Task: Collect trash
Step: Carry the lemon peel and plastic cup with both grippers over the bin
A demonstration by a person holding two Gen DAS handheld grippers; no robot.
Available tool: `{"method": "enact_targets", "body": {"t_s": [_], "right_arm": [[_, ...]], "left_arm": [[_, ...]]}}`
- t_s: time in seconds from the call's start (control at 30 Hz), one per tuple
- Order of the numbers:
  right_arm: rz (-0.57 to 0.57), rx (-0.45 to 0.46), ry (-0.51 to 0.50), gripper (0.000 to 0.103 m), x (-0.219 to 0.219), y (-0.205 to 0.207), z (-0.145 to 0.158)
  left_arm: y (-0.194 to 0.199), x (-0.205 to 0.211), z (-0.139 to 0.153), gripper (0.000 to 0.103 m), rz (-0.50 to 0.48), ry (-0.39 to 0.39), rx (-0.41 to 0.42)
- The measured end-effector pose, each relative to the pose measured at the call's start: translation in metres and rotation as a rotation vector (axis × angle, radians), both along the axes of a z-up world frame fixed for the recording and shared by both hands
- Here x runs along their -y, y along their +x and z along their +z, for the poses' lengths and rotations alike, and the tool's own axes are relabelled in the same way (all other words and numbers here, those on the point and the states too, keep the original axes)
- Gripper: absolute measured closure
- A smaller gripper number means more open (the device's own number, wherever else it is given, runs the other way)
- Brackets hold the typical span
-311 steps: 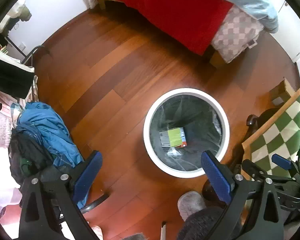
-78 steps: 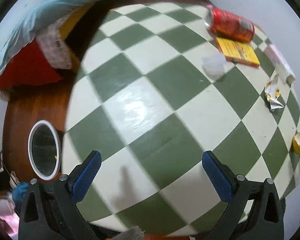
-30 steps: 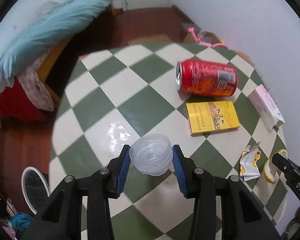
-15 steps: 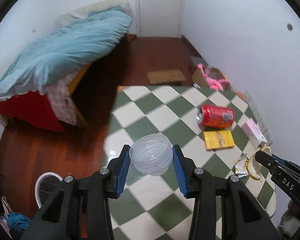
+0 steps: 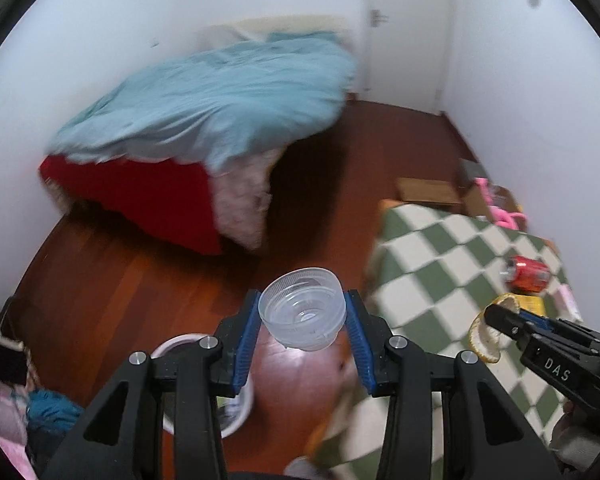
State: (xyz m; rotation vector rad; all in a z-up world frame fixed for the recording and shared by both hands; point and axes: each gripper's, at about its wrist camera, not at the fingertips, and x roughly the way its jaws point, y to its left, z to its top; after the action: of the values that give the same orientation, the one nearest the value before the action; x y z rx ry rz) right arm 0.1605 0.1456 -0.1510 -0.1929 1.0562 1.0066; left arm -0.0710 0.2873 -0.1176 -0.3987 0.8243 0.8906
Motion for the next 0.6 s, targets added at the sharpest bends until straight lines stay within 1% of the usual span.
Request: {"method": "enact_targets", "body": {"t_s": [0.1,0.2,0.3,0.33,0.4,0.43,0.47,0.57,0.6], "right_arm": [[0.082,-0.039,-0.019,0.078,-0.043,-0.039,-0.017],[0.170,-0.075,-0.055,0.078,-0.088,-0.082,-0.040],[0.253,-0.106,-0.110,0.078,-0.130,-0.124,-0.070],[0.279,-0.123,-0.131,0.078,-0.144,-0.137,-0.082],[0.320,-0.152,-0.174,0.078,-0.167,-0.158,-0.107],[0.341,-0.169,-0.202,0.078,-0.180,-0.170,-0.121],[0.356,-0.185,-0.224,0.078,-0.191,-0.179,-0.134],[0.398,-0.222,-0.297,0.078,-0.219,-0.205,-0.174],[0.412,-0.238,-0.321,0.078,-0.228,-0.212,-0.187]], "left_arm": [[-0.046,-0.031,-0.018,0.065,0.074,-0.040,-0.015],[-0.090,-0.064,-0.049,0.065,0.151,-0.116,-0.030],[-0.132,-0.099,-0.084,0.065,0.232,-0.218,-0.033],[-0.146,-0.113,-0.102,0.065,0.261,-0.267,-0.040],[-0.166,-0.134,-0.130,0.065,0.300,-0.350,-0.018],[-0.171,-0.141,-0.139,0.065,0.312,-0.377,-0.018],[-0.178,-0.152,-0.155,0.065,0.325,-0.418,-0.015],[-0.188,-0.179,-0.192,0.064,0.333,-0.529,0.006],[-0.188,-0.183,-0.199,0.064,0.330,-0.552,0.006]]}}
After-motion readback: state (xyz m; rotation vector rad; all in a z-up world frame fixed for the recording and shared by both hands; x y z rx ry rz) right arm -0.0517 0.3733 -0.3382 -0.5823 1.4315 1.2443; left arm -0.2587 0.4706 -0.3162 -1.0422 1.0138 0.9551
